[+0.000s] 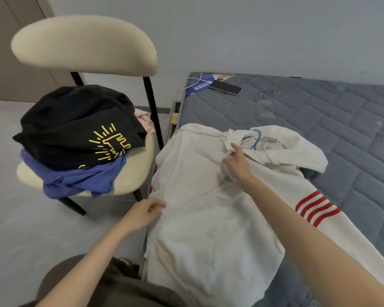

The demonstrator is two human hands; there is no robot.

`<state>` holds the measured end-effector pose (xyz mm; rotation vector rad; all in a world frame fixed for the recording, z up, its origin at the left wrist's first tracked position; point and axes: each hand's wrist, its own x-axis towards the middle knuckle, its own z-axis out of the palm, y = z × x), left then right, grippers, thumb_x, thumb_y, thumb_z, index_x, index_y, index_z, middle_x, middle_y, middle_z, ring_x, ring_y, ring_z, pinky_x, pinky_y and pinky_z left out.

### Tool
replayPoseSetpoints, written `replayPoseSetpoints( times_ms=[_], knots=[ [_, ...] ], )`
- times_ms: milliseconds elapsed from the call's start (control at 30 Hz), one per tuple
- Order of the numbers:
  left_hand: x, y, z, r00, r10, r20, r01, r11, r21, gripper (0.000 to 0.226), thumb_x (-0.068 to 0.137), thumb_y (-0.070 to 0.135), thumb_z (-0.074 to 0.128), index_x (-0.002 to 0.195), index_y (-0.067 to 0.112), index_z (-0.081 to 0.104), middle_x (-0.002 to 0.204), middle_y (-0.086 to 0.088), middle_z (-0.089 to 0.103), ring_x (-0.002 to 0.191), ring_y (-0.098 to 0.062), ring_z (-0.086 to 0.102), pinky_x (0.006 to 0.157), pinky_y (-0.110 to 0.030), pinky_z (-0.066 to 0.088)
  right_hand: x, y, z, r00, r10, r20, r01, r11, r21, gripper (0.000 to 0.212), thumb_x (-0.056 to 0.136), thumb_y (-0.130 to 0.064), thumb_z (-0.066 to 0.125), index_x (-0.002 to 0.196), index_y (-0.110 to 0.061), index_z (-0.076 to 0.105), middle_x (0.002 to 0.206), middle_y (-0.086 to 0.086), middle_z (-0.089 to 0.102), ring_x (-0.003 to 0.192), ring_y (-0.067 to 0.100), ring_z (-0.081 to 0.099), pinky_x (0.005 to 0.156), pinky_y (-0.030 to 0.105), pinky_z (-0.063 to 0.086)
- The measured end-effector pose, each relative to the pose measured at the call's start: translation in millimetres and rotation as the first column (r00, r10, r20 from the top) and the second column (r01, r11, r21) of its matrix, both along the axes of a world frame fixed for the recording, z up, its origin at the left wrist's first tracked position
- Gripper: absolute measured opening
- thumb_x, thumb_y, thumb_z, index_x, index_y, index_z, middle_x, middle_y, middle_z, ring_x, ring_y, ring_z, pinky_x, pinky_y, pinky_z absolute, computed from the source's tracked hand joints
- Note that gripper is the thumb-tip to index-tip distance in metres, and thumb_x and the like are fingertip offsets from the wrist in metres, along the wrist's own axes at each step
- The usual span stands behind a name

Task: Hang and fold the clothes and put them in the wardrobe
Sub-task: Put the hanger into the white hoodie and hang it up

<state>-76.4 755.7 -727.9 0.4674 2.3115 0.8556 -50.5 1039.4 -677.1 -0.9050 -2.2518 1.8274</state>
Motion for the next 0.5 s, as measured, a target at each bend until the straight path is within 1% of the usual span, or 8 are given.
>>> replayPoseSetpoints(
  times_ms=[33,100,167,200,267,367,433,500],
  knots=[
    [4,-7,-4,0.999,0.029,0.016,-0.029,1.000,-0.012,0.018,0.094,0.017,0.054,0.109,0.023,0.061,0.116,0.004,0.061,0.107,-0.013,0.056,0.085,-0.019,0.040,2,-7,-5,0.997,0.042,0.065,-0.054,0.977,0.204,0.057,0.089,-0.003,0.049,0.142,-0.015,0.033,0.129,0.011,0.043,0.119,0.026,0.042,0.098,0.032,0.035],
    [14,-18,-7,0.996,0.073,0.055,-0.070,0.996,-0.045,0.024,0.095,0.016,0.052,0.117,0.016,0.061,0.118,0.001,0.059,0.111,-0.014,0.054,0.085,-0.018,0.038,7,-29,-10,0.992,0.021,0.125,-0.085,0.840,0.536,0.052,0.086,-0.006,0.053,0.136,-0.014,0.041,0.141,0.017,0.030,0.130,0.035,0.027,0.103,0.038,0.028],
    [25,-27,-12,0.989,0.111,0.099,-0.106,0.993,-0.054,0.027,0.096,0.015,0.049,0.120,0.013,0.059,0.117,0.001,0.058,0.108,-0.012,0.052,0.085,-0.018,0.036,13,-53,-13,0.992,-0.034,0.122,-0.069,0.662,0.746,0.044,0.084,-0.011,0.056,0.128,-0.017,0.049,0.141,0.013,0.030,0.126,0.034,0.028,0.098,0.040,0.030],
    [30,-31,-15,0.985,0.129,0.117,-0.124,0.991,-0.053,0.027,0.096,0.014,0.048,0.121,0.012,0.059,0.116,0.001,0.057,0.105,-0.010,0.050,0.084,-0.018,0.035,16,-65,-13,0.991,-0.015,0.137,-0.099,0.611,0.785,0.041,0.085,-0.014,0.056,0.124,-0.019,0.052,0.137,0.009,0.036,0.123,0.032,0.031,0.095,0.040,0.030],
    [37,-37,-21,0.976,0.175,0.128,-0.172,0.984,-0.041,0.028,0.097,0.012,0.046,0.121,0.011,0.059,0.120,-0.002,0.058,0.101,-0.007,0.048,0.083,-0.018,0.036,21,-88,-17,0.965,0.154,0.214,-0.263,0.609,0.748,0.032,0.087,-0.019,0.053,0.118,-0.023,0.057,0.127,0.002,0.047,0.118,0.026,0.039,0.092,0.037,0.029],
    [47,-43,-30,0.948,0.290,0.132,-0.290,0.957,-0.018,0.029,0.096,0.010,0.047,0.123,0.007,0.058,0.125,-0.008,0.058,0.102,-0.012,0.052,0.080,-0.019,0.039,29,-120,-25,0.821,0.478,0.312,-0.565,0.600,0.567,0.023,0.089,-0.020,0.052,0.108,-0.023,0.065,0.117,0.000,0.056,0.110,0.020,0.052,0.091,0.034,0.039],
    [52,-44,-35,0.926,0.346,0.153,-0.349,0.937,-0.003,0.031,0.097,0.012,0.046,0.125,0.007,0.056,0.126,-0.008,0.057,0.106,-0.016,0.053,0.082,-0.022,0.040,36,-140,-33,0.699,0.609,0.375,-0.708,0.515,0.484,0.025,0.090,-0.020,0.053,0.113,-0.021,0.065,0.120,0.003,0.055,0.113,0.021,0.053,0.093,0.032,0.043],
    [60,-46,-41,0.900,0.384,0.209,-0.396,0.918,0.022,0.032,0.097,0.020,0.046,0.128,0.011,0.053,0.124,-0.003,0.055,0.105,-0.014,0.050,0.086,-0.025,0.041,43,-156,-42,0.599,0.662,0.450,-0.793,0.414,0.447,0.034,0.091,-0.021,0.054,0.125,-0.021,0.058,0.129,0.003,0.051,0.118,0.021,0.050,0.096,0.032,0.042]
  ],
)
